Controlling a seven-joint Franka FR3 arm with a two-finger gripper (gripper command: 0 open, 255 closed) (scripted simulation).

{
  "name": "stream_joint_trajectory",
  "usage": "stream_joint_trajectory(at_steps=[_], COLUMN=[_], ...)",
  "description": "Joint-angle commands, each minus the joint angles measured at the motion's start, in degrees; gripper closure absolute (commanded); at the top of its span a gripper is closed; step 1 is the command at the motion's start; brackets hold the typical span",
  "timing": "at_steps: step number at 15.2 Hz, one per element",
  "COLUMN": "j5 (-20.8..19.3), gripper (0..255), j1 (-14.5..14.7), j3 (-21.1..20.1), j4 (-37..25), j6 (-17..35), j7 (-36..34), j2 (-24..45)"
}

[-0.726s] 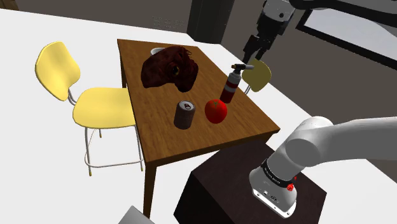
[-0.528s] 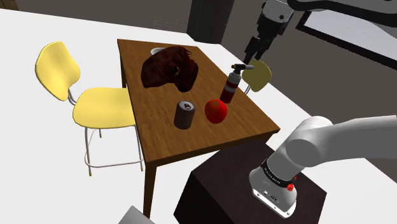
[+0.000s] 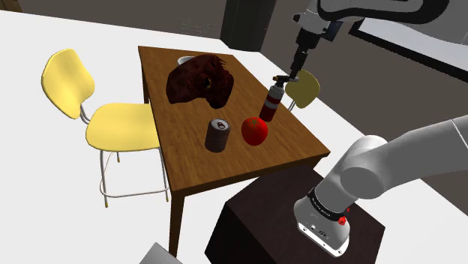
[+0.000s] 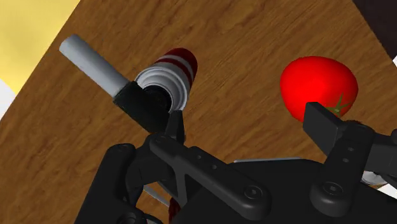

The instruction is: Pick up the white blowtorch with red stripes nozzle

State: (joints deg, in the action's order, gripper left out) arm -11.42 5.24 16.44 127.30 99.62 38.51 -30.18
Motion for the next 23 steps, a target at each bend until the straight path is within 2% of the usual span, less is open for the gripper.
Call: stream_joint_trajectory(at_steps=[1, 6, 14, 16, 17, 23], j5=[-0.6, 0.6, 0.8, 0.8, 0.7, 0.7], gripper=[0, 0, 0, 0, 255, 255], j1=[1.7, 5.5, 5.4, 5.4, 5.4, 5.4], j3=[3.2, 9.5, 10.2, 10.2, 10.1, 10.1], j4=[-2.5, -9.9, -5.3, -5.3, -5.3, -5.3], j6=[1.4, 4.4, 10.4, 10.4, 10.3, 10.3], j7=[9.5, 31.3, 32.3, 32.3, 32.3, 32.3], j2=[4.4, 16.5, 18.1, 18.1, 18.0, 18.0])
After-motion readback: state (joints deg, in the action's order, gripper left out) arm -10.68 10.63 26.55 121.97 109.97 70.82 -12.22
